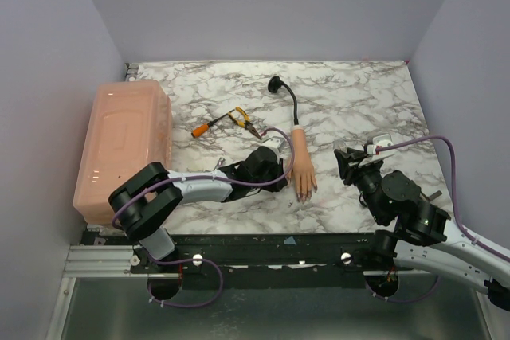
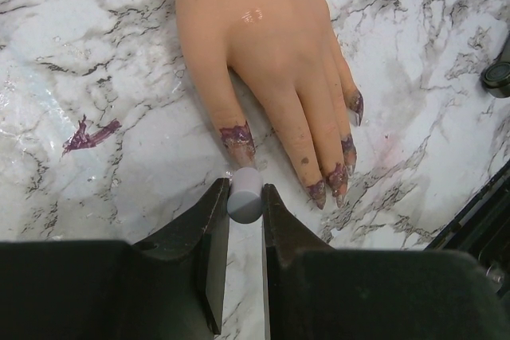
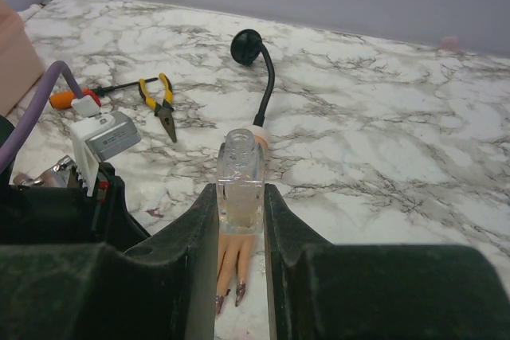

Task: Paint the nails

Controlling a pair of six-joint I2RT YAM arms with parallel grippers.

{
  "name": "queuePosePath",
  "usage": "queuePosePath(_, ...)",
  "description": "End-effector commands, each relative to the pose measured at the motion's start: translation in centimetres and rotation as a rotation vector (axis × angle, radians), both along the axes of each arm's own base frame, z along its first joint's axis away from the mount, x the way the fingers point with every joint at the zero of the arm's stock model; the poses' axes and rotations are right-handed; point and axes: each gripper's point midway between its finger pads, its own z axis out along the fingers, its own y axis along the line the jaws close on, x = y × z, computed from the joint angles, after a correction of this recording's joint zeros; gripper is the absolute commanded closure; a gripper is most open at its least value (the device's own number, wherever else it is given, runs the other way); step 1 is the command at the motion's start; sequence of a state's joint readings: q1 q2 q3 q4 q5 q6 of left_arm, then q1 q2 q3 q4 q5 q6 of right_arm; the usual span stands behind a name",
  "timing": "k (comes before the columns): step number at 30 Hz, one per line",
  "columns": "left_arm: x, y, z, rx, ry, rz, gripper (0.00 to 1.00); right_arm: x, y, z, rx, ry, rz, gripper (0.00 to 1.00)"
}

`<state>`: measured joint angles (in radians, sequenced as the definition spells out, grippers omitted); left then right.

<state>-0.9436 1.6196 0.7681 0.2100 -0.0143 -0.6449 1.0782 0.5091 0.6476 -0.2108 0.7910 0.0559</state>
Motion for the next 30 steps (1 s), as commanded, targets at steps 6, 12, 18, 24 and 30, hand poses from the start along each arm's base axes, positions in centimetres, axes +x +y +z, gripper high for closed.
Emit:
queuePosePath(6,-0.6,0.2,0.7,-0.004,0.001,0.003,1.0,0.0,0.2,-0.2,0.011,0.001,0.012,1.0)
queuePosePath(12,0.1,0.6,1.4,0.017,-0.032,0.019,1.0,0.0,0.3,-0.2,0.01,0.002,0.013,1.0)
queuePosePath(18,0.9,0.5,1.9,0.024,-0.052,0.031,1.0,0.0,0.3,-0.3,0.006,0.004,0.014,1.0)
queuePosePath(24,2.0,0.4,2.5,0.031,-0.073,0.043,1.0,0.0,0.4,-0.4,0.005,0.006,0.016,1.0)
queuePosePath(30,2.9,0.2,2.6,0.051,-0.085,0.042,1.0,0.0,0.4,-0.4,0.003,0.006,0.016,1.0)
